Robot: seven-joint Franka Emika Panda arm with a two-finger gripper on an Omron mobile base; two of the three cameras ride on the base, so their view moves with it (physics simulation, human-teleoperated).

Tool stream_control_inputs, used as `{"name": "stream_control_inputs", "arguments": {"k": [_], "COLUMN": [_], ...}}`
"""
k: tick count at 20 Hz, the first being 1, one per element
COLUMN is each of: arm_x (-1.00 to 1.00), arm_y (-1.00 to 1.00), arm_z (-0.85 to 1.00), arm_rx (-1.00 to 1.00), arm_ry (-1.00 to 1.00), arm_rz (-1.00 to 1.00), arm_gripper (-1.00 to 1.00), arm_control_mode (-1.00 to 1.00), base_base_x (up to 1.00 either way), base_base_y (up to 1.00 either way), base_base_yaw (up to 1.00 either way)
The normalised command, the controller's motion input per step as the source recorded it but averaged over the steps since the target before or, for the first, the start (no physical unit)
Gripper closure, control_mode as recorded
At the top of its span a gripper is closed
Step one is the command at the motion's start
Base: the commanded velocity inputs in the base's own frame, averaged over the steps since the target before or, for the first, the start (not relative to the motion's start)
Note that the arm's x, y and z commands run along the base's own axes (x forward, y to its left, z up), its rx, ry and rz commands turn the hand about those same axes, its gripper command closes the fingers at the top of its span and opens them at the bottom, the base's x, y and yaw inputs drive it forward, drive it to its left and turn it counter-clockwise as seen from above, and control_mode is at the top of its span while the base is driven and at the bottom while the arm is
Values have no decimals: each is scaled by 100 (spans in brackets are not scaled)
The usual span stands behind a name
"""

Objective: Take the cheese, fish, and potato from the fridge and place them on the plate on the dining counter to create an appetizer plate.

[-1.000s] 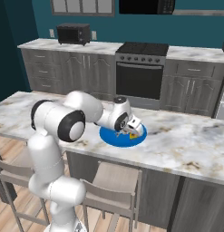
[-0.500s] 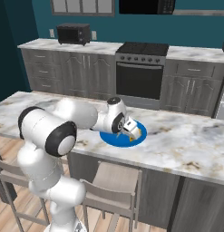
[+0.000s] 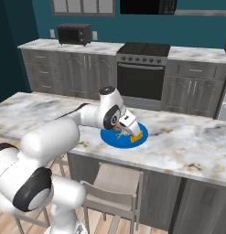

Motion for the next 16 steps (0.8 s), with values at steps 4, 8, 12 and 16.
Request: {"name": "stream_control_inputs", "arguments": {"k": [4,8,12,16], "arm_x": [-64,-65,-91,-100], "arm_y": [30,43,52,54], "arm_z": [89,81,45,8], "arm_rx": [0,0,0,0], "arm_ry": [0,0,-2,-18], "arm_rz": [0,3,4,6], "arm_gripper": [-100,-100,-100,-100], "arm_control_mode": [-100,-100,-100,-100], "base_base_x": [0,0,0,0], "base_base_y": [0,0,0,0], "base_base_yaw": [0,0,0,0]}}
